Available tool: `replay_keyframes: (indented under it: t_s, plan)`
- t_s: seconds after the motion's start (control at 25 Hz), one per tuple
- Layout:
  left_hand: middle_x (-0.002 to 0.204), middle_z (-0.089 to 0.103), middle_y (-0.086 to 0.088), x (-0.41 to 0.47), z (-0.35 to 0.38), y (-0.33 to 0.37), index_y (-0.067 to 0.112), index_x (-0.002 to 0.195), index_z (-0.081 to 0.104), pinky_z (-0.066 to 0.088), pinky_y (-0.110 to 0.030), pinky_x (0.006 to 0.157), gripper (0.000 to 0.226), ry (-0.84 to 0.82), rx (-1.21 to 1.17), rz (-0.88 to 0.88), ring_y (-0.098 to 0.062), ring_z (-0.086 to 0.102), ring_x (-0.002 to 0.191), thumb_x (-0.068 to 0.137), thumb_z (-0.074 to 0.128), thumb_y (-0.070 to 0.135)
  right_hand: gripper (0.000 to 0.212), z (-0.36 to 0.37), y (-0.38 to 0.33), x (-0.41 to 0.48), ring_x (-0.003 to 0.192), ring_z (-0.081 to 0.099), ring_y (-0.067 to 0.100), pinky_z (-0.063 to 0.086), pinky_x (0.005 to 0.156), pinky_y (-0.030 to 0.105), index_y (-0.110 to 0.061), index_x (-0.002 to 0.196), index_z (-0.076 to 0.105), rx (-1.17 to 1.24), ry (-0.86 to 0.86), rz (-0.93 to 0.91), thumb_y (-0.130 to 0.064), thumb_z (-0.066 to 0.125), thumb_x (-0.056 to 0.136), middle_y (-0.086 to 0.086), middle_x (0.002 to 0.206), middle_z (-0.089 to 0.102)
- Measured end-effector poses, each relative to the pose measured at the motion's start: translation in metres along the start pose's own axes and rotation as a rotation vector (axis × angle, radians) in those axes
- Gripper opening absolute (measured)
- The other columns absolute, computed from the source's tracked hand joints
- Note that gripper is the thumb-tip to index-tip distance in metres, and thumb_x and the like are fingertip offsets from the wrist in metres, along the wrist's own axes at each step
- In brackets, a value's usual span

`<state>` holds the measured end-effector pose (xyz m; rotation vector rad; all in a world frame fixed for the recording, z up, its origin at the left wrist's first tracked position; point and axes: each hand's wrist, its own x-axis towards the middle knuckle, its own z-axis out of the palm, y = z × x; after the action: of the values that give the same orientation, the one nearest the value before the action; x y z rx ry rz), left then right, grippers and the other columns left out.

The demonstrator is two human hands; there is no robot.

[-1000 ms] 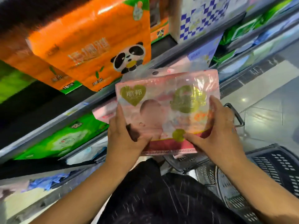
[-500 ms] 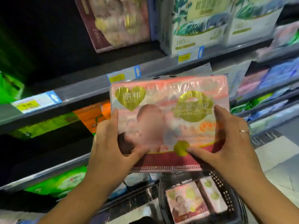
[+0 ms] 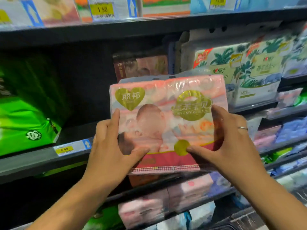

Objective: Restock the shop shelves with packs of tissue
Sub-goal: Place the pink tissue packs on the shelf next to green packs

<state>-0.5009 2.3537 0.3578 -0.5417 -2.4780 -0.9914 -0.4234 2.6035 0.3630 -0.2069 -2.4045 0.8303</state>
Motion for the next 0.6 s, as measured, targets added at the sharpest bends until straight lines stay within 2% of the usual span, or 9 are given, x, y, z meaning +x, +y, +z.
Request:
replay_keyframes:
  t_s: [0.08,0.16,0.28,0.4,0.48,0.6]
  plan:
    - [0.115,0.019,0.019,0.018,-0.008,-0.001,0.034,0.152,0.003,0.029,-0.025,0.100,0.115,0.023,0.025,-0.008,-0.008,0.032,0.121,0.066,0.077,0.051,0.110,0.003,-0.009,0.022,0.101,0.041,0.007,0.039,0.077,0.029,-0.045,0.144,0.021,0.002,-0.002,-0.031,-0.058,0.081,0.054,-0.008,0.133,0.029]
    - [0.117,0.021,0.014,0.035,-0.014,-0.006,0.032,0.152,0.005,0.032,-0.027,0.100,0.115,0.054,0.069,-0.016,-0.015,0.035,0.123,0.066,0.076,0.053,0.110,0.011,-0.019,0.045,0.112,0.044,0.013,0.037,0.080,0.028,-0.043,0.145,0.022,0.028,-0.010,-0.051,-0.056,0.083,0.054,-0.004,0.134,0.031]
    - [0.120,0.027,0.008,0.063,-0.020,-0.016,0.031,0.152,0.009,0.038,-0.030,0.099,0.112,0.067,0.121,-0.032,-0.018,0.040,0.121,0.066,0.074,0.060,0.111,0.028,-0.027,0.078,0.120,0.046,0.019,0.041,0.085,0.032,-0.041,0.146,0.023,0.027,-0.052,-0.061,-0.059,0.083,0.054,-0.001,0.139,0.036]
    - [0.128,0.031,0.006,0.090,-0.025,-0.024,0.034,0.151,0.012,0.041,-0.029,0.095,0.105,0.030,0.174,-0.083,-0.015,0.042,0.120,0.068,0.068,0.066,0.105,0.040,-0.033,0.111,0.115,0.050,0.021,0.045,0.088,0.036,-0.039,0.144,0.029,0.022,-0.101,-0.059,-0.063,0.080,0.055,0.003,0.136,0.042]
    - [0.129,0.034,0.005,0.107,-0.031,-0.026,0.036,0.149,0.017,0.044,-0.031,0.092,0.099,0.011,0.210,-0.109,-0.013,0.044,0.118,0.069,0.066,0.067,0.101,0.044,-0.038,0.131,0.108,0.053,0.021,0.046,0.084,0.035,-0.037,0.142,0.034,0.001,-0.125,-0.071,-0.067,0.074,0.054,0.002,0.129,0.047]
    - [0.119,0.036,0.003,0.138,-0.031,-0.033,0.031,0.146,0.025,0.048,-0.034,0.089,0.092,0.021,0.208,-0.102,-0.016,0.047,0.112,0.070,0.068,0.063,0.095,0.056,-0.045,0.161,0.096,0.054,0.021,0.047,0.081,0.035,-0.036,0.138,0.037,-0.021,-0.111,-0.089,-0.065,0.076,0.056,0.001,0.120,0.045]
